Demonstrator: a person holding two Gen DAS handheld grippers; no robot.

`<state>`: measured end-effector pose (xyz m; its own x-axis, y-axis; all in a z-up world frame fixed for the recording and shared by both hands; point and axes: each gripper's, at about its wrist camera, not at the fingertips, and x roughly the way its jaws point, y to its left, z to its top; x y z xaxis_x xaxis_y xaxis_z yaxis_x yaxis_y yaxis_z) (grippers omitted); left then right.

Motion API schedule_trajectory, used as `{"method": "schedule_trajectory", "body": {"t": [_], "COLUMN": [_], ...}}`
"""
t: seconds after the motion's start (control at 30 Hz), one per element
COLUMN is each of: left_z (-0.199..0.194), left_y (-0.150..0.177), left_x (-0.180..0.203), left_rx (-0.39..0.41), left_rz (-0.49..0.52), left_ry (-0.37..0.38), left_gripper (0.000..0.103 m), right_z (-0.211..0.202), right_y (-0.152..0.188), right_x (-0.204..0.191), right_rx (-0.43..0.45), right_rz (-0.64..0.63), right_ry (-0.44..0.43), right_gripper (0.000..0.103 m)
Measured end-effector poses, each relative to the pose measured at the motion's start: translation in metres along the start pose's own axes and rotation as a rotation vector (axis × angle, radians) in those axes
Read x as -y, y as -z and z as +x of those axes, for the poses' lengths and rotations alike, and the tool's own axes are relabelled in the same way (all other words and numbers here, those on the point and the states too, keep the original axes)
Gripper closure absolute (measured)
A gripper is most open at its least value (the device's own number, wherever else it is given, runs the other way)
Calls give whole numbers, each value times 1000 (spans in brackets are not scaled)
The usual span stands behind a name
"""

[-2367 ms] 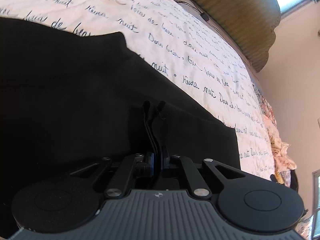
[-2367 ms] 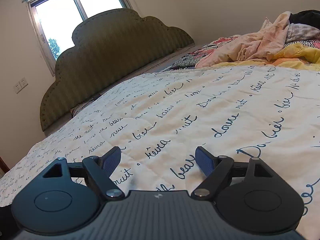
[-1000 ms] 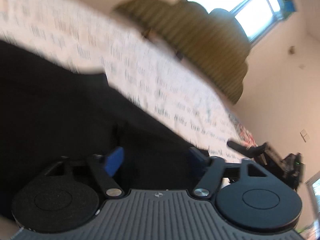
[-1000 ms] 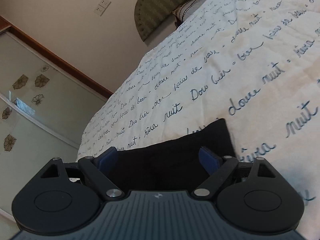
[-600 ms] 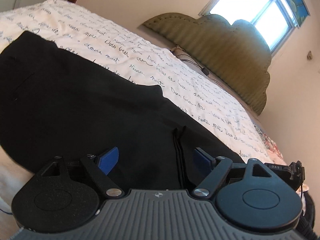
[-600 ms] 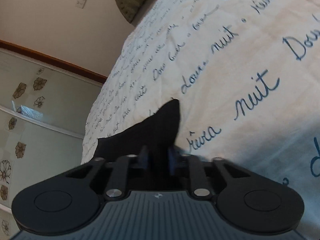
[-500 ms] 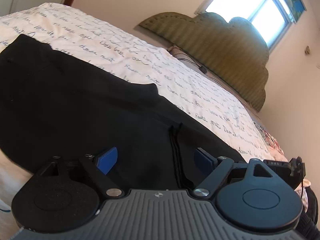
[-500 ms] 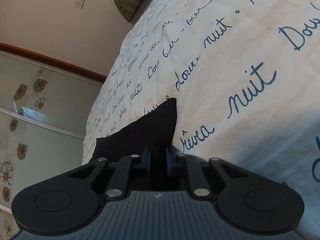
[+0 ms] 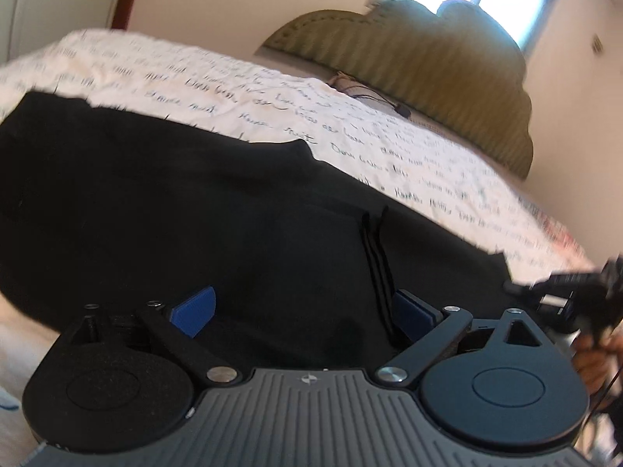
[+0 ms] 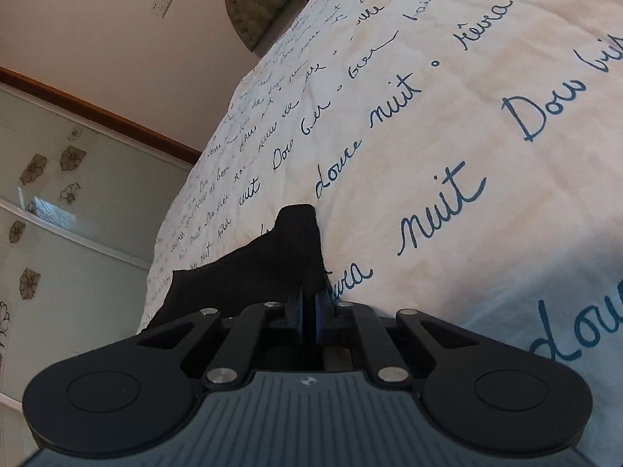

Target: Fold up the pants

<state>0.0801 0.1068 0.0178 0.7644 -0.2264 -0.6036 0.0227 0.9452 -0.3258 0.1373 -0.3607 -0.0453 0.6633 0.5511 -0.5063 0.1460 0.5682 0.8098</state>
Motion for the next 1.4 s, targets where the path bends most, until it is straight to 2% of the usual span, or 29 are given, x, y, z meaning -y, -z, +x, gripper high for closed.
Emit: {"method": "schedule_trajectory", "body": {"t": [0.07,0.13,0.23,0.27,0.3,0.37,0.4,0.53,0.6,0.7,0.73,0.8,0.87,0.97,1.03,1.1,1.13,1.2,1.27,1.33,1.4], "left_z": [-1,-6,-28,-37,-43,-46,-44,-27,-23,-24,-25,-25,-24,-23,-28,-37,-44,-68,-102,-135,-162], "left_y": [1,-3,-8,-10,-11,-13,-14,-9,-3,4,6,10,10,8,6,2,0,-4,-6,-8,-7], "left_x": [1,-5,-14,-18,-21,-26,-27,-32,-32,-28,-29,-31,-34,-38,-45,-58,-65,-81,-102,-126,-151], "left_rx": [1,9,58,91,116,134,124,66,54,63,62,70,78,93,106,114,121,156,237,313,388], "left_rz": [10,-27,-85,-87,-82,-63,-55,-82,-65,-14,-6,12,3,-11,-54,-122,-152,-206,-253,-283,-308], "left_ry": [-2,9,18,30,35,16,-1,-58,-98,-106,-107,-98,-84,-60,-33,-3,1,-21,-63,-130,-237], "left_gripper": [4,7,6,5,5,5,5,6,6,5,5,5,4,3,5,6,7,9,8,7,3], "right_z": [-1,-5,-22,-31,-40,-49,-44,20,60,118,128,127,122,105,97,101,102,101,101,106,117], "right_y": [-1,-2,-3,-3,-1,4,6,18,27,43,51,61,65,60,61,66,68,71,76,89,113], "right_x": [1,0,-5,-8,-14,-33,-44,-93,-109,-114,-116,-132,-137,-124,-120,-120,-120,-129,-150,-180,-217], "right_rx": [-8,-22,27,70,118,195,189,37,-28,-145,-154,-119,-131,-141,-129,-133,-130,-118,-125,-157,-182], "right_rz": [15,35,62,66,63,35,23,12,23,100,86,-27,-56,57,95,70,34,-1,-69,-203,-377], "right_ry": [-2,-6,-11,-24,-37,-80,-120,-238,-246,-257,-249,-203,-192,-231,-270,-205,-201,-163,-93,-84,-76], "right_gripper": [97,93,76,61,40,24,24,24,24,26,27,27,27,26,22,21,22,21,19,19,19]}}
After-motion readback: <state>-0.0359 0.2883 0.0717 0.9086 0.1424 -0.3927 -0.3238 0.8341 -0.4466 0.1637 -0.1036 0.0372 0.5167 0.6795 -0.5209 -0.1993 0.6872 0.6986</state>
